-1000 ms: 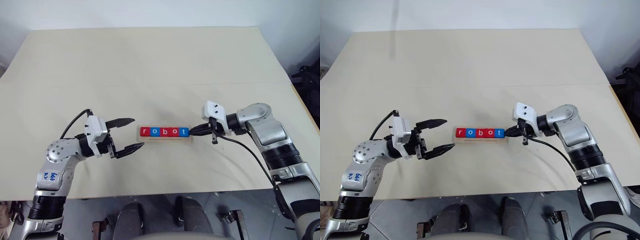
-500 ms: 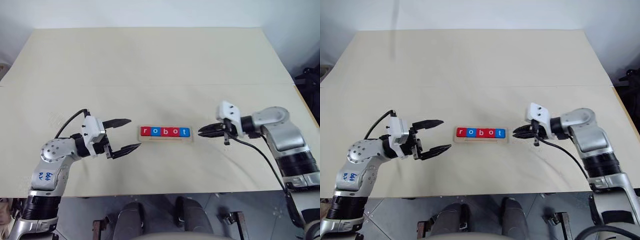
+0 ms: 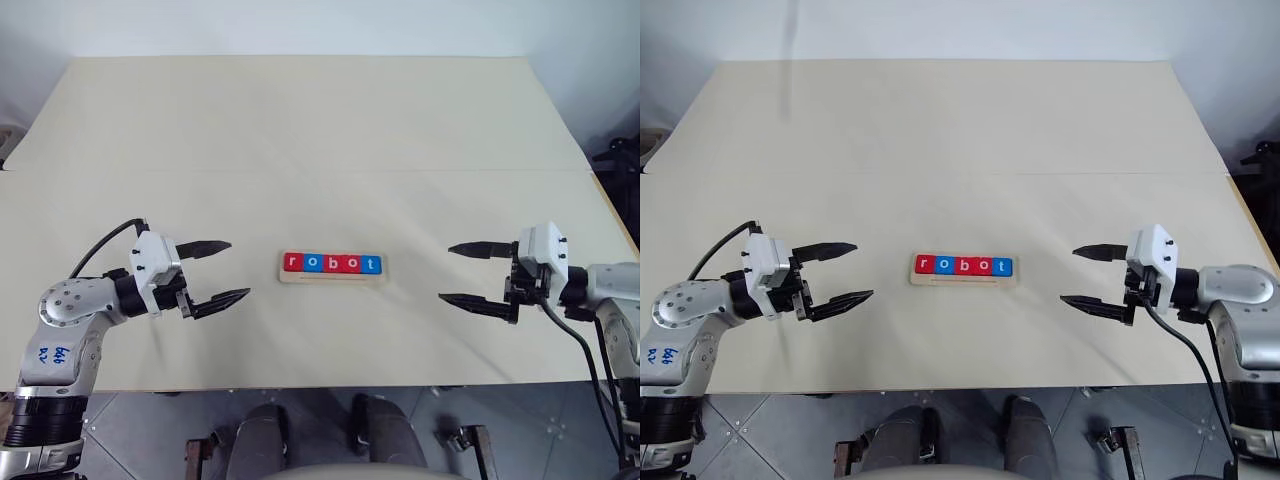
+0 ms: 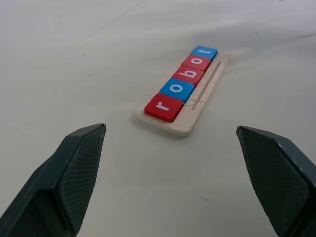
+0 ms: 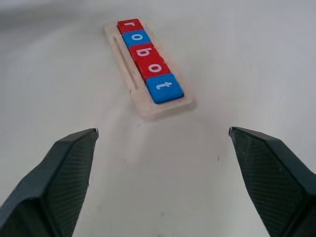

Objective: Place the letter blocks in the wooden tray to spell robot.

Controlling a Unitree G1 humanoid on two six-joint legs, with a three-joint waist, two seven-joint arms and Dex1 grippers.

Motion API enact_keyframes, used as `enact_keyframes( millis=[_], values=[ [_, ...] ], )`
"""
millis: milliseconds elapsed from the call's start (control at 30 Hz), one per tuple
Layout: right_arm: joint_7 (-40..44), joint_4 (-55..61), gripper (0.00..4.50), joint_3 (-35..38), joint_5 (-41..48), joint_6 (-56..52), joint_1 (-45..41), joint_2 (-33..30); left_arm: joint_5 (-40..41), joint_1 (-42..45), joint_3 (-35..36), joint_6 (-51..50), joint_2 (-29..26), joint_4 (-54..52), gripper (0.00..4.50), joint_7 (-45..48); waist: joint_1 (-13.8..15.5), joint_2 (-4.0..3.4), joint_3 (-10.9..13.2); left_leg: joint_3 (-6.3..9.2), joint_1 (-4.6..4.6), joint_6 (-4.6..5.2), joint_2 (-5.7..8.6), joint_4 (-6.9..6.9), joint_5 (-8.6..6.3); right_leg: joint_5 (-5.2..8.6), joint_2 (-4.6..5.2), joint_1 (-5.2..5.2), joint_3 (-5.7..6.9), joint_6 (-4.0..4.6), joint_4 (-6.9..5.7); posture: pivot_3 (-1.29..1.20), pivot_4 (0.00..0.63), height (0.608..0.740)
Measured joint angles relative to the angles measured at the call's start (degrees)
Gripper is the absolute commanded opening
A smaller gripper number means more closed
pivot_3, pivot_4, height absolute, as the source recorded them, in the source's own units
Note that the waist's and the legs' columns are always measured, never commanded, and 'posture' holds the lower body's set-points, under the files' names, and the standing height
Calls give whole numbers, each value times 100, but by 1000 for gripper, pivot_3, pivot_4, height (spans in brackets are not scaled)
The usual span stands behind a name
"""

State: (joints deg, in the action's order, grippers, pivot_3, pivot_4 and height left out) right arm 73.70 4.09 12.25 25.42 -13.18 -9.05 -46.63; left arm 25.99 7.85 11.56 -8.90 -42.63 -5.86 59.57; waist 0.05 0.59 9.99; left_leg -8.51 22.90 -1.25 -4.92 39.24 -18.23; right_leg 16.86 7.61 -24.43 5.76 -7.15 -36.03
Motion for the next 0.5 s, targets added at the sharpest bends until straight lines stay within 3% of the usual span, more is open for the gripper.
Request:
enact_keyframes(
  millis=[500],
  values=[
    [-671,299,4474,128,435,-200,150,225,7,9,116,14,-14,180,4500,-9,-3,0,0,0,-2,0,0,1,0,0,0,1,-1,0,0,0,150,740]
  ],
)
